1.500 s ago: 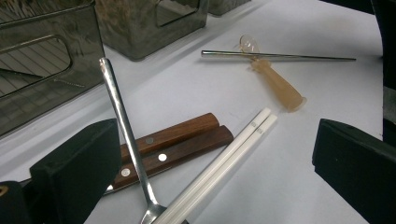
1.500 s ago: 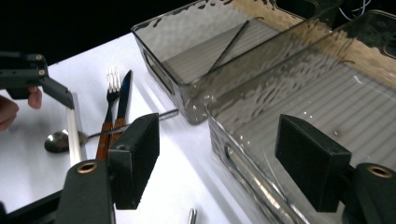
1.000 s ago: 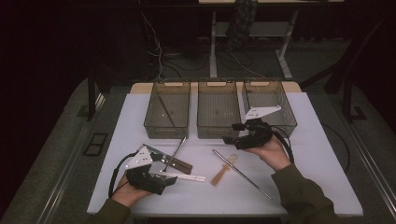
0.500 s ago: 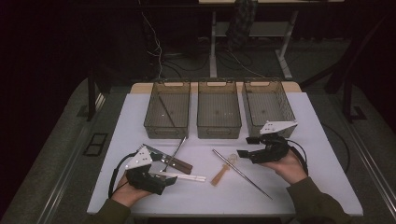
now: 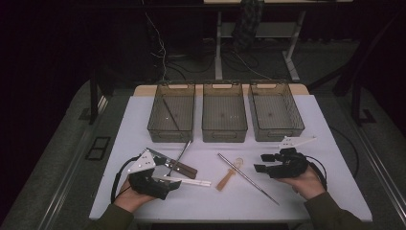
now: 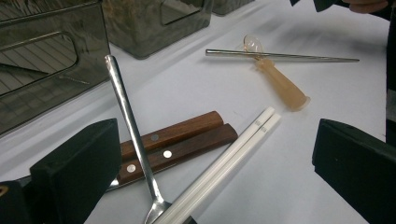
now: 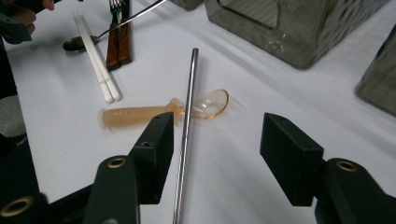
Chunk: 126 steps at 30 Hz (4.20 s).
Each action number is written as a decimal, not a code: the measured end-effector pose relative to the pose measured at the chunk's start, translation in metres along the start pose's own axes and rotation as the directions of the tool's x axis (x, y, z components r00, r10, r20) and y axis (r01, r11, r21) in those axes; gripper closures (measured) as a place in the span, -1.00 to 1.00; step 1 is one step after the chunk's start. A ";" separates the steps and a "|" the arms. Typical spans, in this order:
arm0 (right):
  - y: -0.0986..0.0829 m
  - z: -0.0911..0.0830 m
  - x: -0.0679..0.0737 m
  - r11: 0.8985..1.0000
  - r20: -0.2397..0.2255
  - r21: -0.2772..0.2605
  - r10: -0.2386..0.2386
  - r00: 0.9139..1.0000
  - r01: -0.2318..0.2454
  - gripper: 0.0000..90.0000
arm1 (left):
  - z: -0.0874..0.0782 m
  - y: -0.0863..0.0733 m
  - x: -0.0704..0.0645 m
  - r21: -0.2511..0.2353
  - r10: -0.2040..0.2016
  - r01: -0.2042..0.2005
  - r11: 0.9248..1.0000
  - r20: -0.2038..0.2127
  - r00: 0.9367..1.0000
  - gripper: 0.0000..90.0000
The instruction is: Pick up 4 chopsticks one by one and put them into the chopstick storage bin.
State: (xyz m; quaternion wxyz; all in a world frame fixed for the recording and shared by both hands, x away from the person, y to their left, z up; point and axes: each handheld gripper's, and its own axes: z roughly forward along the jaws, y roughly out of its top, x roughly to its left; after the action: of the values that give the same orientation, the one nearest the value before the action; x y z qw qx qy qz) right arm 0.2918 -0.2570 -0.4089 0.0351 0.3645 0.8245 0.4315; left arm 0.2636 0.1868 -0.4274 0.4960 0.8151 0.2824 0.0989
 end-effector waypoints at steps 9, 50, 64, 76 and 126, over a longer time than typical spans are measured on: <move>-0.017 0.008 0.009 0.997 -0.017 0.068 -0.022 1.000 0.024 0.15 | 0.000 0.000 0.000 0.001 -0.004 0.004 1.000 -0.003 1.000 -1.00; -0.020 0.047 0.039 0.959 0.069 0.208 -0.209 0.975 0.191 0.80 | 0.001 0.000 -0.001 0.004 0.000 0.000 1.000 -0.006 1.000 -1.00; -0.020 0.046 0.037 0.969 0.076 0.197 -0.169 0.983 0.152 0.88 | 0.002 0.000 -0.001 0.011 0.006 -0.006 1.000 -0.013 1.000 -1.00; -0.014 0.036 0.033 0.974 0.078 0.159 -0.175 0.981 0.161 0.89 | 0.001 0.000 -0.001 0.003 0.008 -0.008 1.000 -0.019 1.000 -1.00; 0.069 0.065 0.043 0.978 -0.042 0.105 -0.179 0.983 0.183 0.88 | 0.002 0.001 -0.004 0.008 0.025 -0.025 1.000 -0.011 1.000 -1.00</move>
State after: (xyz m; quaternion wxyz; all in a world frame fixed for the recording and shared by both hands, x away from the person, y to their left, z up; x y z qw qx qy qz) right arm 0.3239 -0.1602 -0.3871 0.0412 0.2821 0.8768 0.3871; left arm 0.2621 0.1824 -0.4269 0.4900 0.8200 0.2752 0.1087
